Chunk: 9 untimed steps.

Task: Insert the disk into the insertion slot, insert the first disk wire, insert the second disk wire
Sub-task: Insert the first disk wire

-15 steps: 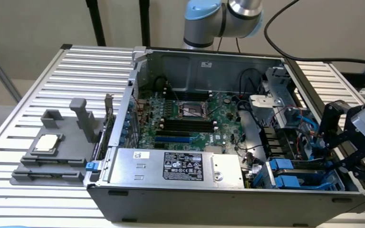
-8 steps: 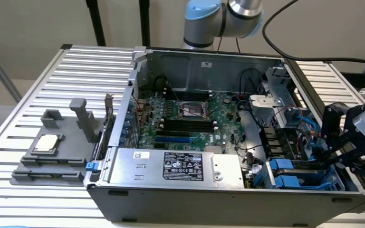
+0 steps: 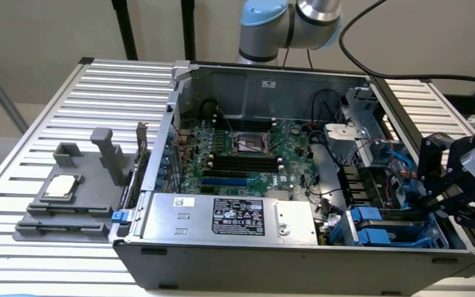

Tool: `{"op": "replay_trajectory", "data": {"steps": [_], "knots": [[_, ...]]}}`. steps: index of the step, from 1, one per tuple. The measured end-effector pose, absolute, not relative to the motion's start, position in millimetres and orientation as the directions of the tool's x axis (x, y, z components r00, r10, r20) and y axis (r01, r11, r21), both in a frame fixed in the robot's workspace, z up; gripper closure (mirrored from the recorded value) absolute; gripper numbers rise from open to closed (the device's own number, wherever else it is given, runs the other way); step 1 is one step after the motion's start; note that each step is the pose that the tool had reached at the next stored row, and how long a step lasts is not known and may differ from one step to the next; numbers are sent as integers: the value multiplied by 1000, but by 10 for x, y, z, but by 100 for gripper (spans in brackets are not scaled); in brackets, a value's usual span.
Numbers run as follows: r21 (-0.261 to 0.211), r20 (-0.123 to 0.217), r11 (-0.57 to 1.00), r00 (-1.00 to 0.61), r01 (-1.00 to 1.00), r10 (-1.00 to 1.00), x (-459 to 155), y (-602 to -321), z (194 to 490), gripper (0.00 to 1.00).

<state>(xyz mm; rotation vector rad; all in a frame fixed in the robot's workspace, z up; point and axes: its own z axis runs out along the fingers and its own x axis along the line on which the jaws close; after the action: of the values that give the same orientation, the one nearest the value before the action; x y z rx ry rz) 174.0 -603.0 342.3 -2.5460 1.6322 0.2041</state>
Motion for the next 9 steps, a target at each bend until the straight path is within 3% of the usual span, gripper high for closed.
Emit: {"op": "replay_trajectory", "data": {"steps": [4, 9], "knots": [[-9, -177, -416, 411, -909, -894, 1703, -6027, 3451, 83], [45, -201, -415, 398, -909, -895, 1680, -6027, 3454, 83]]}}
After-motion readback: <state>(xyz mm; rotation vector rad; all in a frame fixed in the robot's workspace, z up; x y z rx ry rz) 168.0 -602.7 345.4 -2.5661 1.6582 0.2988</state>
